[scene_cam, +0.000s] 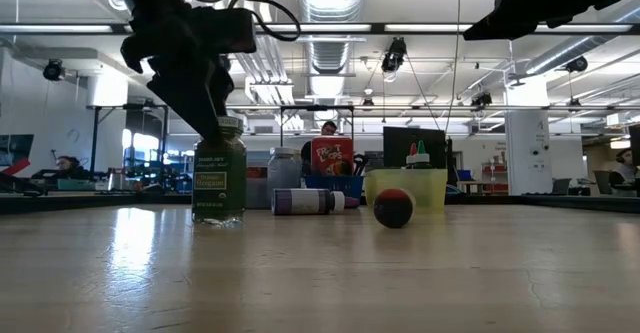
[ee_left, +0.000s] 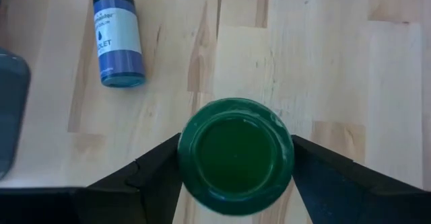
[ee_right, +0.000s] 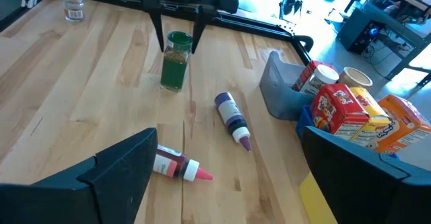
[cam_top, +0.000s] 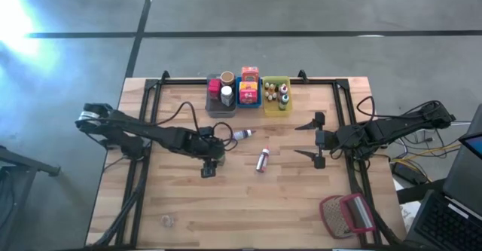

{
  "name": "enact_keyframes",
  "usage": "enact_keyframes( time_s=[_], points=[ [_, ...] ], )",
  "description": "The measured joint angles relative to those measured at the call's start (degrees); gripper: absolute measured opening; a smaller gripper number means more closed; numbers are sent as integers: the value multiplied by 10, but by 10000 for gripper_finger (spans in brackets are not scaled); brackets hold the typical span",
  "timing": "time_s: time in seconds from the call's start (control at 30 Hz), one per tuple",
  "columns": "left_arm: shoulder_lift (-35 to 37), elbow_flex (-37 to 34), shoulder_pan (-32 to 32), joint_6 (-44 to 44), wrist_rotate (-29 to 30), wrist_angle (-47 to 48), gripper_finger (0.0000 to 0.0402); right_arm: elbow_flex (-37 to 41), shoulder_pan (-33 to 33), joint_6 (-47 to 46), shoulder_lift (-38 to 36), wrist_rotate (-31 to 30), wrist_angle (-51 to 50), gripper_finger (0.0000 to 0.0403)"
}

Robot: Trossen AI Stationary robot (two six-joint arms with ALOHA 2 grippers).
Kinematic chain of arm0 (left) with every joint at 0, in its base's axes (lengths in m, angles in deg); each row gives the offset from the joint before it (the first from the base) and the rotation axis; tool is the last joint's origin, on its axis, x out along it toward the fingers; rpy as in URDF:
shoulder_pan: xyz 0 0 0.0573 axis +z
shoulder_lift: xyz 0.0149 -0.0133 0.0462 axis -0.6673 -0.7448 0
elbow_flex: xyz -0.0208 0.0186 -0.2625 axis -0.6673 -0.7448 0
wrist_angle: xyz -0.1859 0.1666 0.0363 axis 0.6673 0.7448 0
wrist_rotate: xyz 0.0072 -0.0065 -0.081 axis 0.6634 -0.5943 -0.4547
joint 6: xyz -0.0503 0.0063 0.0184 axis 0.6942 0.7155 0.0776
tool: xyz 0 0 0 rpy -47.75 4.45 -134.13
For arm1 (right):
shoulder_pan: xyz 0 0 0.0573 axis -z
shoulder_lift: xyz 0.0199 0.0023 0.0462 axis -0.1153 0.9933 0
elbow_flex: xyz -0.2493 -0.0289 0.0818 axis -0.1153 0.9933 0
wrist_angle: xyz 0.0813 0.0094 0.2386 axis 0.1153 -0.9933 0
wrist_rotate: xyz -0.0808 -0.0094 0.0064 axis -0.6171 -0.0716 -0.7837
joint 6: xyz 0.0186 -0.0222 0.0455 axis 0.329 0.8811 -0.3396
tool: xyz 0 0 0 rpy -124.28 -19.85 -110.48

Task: Pick & Place Kitchen Items
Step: Put the green spice bottle into the black bin

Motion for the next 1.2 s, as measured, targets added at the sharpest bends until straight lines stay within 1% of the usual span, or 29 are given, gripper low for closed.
enact_keyframes(
  time_s=[0.27, 0.57, 0.83, 1.2],
  points=[
    [-8, 0, 0, -7, 0, -1, 257, 0, 0, 0, 0, 0, 0, 364],
    [-8, 0, 0, -31, -2, -3, 209, 0, 0, 0, 0, 0, 0, 364],
    [-8, 0, 0, -36, -2, -2, 217, 0, 0, 0, 0, 0, 0, 364],
    [-5, 0, 4, -36, -5, -1, 210, 0, 0, 0, 0, 0, 0, 364]
  ],
)
